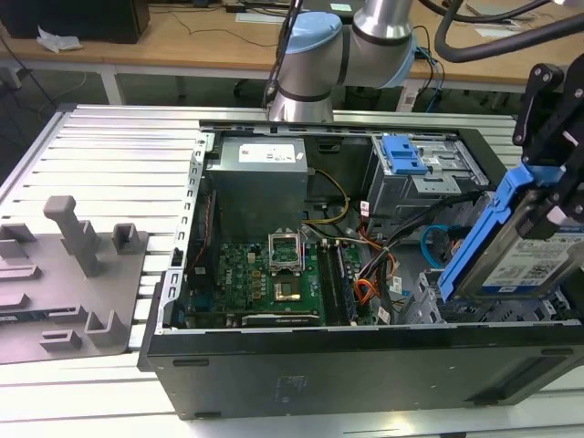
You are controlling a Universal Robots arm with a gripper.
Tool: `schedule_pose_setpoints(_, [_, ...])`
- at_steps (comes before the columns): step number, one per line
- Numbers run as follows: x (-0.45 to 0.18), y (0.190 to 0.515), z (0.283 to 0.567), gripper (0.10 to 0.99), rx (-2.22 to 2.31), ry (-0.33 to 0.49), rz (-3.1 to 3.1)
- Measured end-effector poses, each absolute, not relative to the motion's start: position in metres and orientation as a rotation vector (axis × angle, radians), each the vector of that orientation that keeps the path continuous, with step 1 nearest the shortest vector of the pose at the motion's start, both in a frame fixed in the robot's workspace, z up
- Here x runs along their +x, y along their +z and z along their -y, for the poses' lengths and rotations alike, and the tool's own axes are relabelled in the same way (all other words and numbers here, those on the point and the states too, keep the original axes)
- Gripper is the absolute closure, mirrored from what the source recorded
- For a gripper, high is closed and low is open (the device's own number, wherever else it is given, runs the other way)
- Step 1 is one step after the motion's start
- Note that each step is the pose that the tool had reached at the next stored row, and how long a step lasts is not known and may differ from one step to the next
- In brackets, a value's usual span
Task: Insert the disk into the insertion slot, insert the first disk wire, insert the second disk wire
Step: 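Insert the disk into the insertion slot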
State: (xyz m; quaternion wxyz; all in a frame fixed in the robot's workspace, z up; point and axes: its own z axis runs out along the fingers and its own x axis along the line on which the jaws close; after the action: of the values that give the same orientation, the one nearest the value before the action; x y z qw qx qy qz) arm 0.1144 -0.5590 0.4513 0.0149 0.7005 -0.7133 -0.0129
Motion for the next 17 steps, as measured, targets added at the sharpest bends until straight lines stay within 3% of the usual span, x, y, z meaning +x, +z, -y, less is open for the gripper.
schedule_pose_setpoints(17, [0.115,0.433,0.547,0.722,2.180,-0.040,2.220])
